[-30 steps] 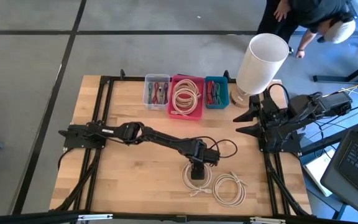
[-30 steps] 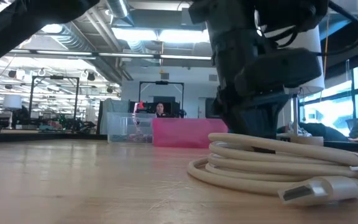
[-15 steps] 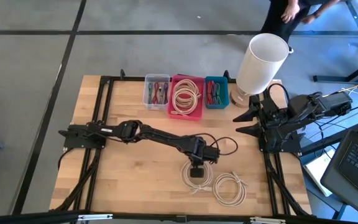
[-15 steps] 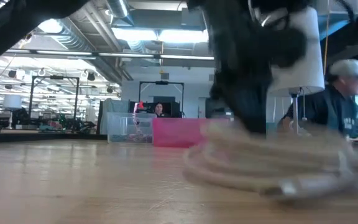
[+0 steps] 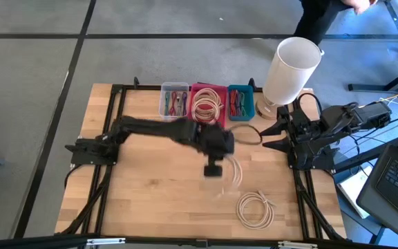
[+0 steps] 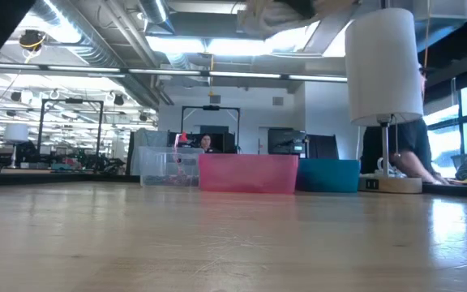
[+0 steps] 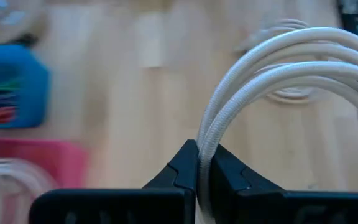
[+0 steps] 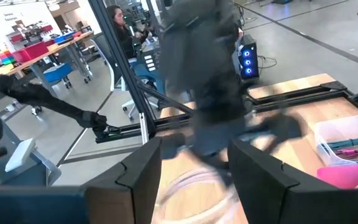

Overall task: Pick & Place USB Port
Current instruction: Put the white USB cable into the red bin

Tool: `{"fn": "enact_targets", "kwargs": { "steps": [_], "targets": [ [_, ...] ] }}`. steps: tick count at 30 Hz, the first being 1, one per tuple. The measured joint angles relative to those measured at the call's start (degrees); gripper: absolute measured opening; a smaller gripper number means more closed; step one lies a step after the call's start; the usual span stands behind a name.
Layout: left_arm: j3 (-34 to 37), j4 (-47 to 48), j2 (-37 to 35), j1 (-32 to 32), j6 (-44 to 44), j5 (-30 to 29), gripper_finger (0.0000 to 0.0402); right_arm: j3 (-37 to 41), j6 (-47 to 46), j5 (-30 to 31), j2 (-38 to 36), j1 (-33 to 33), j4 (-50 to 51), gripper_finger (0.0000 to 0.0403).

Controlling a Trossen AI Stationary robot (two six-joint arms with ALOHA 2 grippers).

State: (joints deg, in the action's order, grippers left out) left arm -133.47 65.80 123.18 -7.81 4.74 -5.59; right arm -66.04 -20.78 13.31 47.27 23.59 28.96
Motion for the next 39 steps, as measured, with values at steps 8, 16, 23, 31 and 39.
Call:
{"fn": "enact_targets", "kwargs": {
  "steps": [8,16,23,31,39],
  "targets": [
    [0.02,5.78,-3.75,14.48,-9.37,1.05,0.001,0.0,0.12,0.16,1.1,0.0,-0.43,0.0186],
    [0.11,3.82,-1.76,31.47,-16.71,10.37,0.001,0.0,-1.55,3.32,2.67,0.0,-1.52,0.0186],
    [0.02,1.54,4.59,40.59,-19.87,14.89,0.001,0.0,-1.36,11.16,3.34,-0.11,-2.04,0.0186],
    [0.04,0.7,12.7,41.68,-23.54,14.32,0.001,0.0,-1.42,12.13,2.19,-0.11,-1.27,0.0186],
    [-0.02,-3.28,18.73,41.68,-23.53,12.61,0.001,0.0,-1.34,12.62,-1.21,-0.11,0.77,0.0186]
  ]
}}
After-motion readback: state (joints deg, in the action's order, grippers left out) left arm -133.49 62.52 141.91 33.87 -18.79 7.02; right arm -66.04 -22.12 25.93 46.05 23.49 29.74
